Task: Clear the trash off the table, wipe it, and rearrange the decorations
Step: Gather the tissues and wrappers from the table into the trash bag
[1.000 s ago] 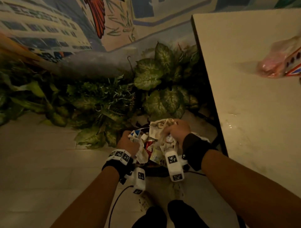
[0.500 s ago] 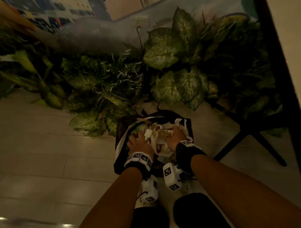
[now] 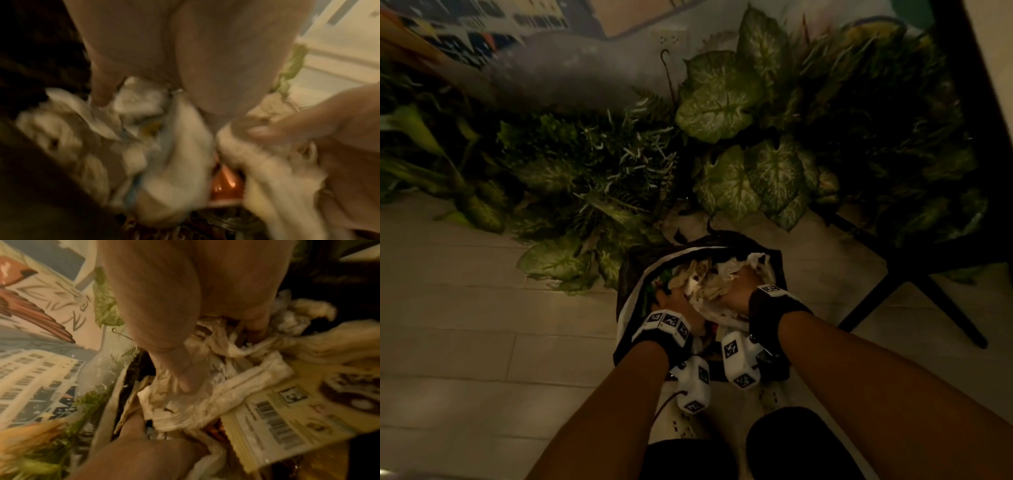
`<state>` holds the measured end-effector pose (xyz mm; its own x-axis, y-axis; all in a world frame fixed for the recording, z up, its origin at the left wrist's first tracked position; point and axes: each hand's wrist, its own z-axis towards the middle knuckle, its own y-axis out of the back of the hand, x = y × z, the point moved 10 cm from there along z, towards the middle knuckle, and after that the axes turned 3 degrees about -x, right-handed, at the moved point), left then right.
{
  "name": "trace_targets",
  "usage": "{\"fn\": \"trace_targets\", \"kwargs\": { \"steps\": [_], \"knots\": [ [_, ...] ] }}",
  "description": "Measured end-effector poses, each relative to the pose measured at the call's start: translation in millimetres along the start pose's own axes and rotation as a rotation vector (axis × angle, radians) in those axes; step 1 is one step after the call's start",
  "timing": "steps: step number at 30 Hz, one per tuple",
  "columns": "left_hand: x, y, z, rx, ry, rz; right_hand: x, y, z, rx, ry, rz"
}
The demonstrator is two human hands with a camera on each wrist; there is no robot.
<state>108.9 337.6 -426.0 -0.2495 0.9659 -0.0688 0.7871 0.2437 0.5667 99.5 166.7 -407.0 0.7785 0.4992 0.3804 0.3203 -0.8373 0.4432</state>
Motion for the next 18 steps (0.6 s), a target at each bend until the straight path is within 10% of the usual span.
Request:
{"fn": "trace_targets", "kwargs": {
  "steps": [18],
  "knots": [
    [-24.7, 109.2, -181.8, -0.232, -0.292, -0.177, 1.6, 73.4, -181.7, 0.022, 0.036, 0.329]
  ]
}}
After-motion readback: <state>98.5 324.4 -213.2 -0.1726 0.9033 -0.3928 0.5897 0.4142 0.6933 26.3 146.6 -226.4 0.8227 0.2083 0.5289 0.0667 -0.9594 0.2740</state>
